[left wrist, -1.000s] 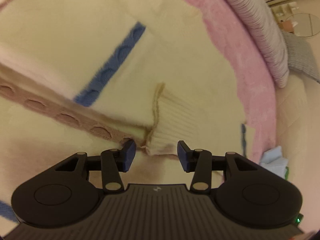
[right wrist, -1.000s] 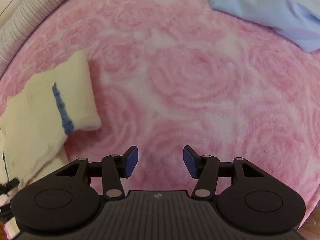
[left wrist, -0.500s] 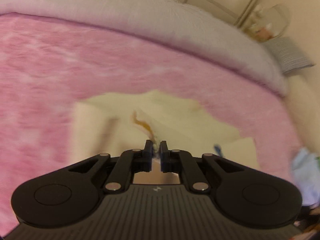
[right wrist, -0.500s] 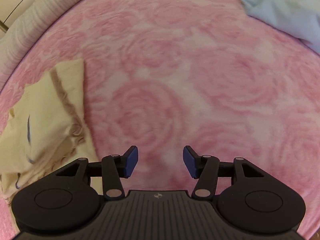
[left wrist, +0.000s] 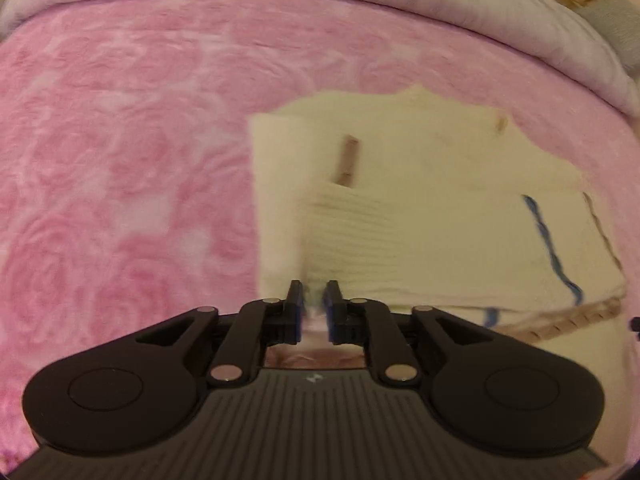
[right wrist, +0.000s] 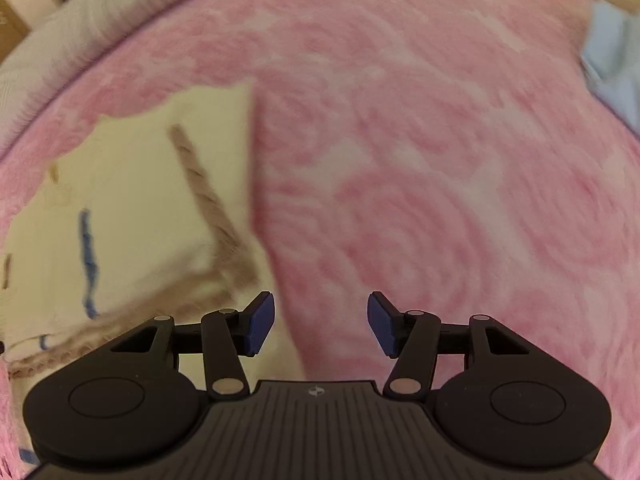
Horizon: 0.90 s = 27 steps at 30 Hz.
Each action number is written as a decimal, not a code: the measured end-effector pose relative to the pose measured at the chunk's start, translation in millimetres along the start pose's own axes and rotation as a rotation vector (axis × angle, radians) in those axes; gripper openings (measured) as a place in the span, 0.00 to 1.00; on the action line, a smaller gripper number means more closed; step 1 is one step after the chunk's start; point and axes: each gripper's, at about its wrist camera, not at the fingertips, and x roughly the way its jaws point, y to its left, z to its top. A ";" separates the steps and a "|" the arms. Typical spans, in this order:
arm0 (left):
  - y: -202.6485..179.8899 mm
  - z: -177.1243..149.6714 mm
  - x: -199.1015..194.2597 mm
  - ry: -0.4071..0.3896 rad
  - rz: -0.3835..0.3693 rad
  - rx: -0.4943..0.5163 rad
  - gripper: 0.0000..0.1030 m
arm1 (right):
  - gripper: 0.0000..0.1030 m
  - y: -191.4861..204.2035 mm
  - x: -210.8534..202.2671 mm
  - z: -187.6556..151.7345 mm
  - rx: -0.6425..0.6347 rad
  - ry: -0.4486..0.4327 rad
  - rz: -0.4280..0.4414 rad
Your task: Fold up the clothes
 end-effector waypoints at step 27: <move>1.6 -125.1 -61.2 0.165 -0.186 0.142 0.15 | 0.42 26.7 -37.1 -135.2 -0.342 0.082 0.005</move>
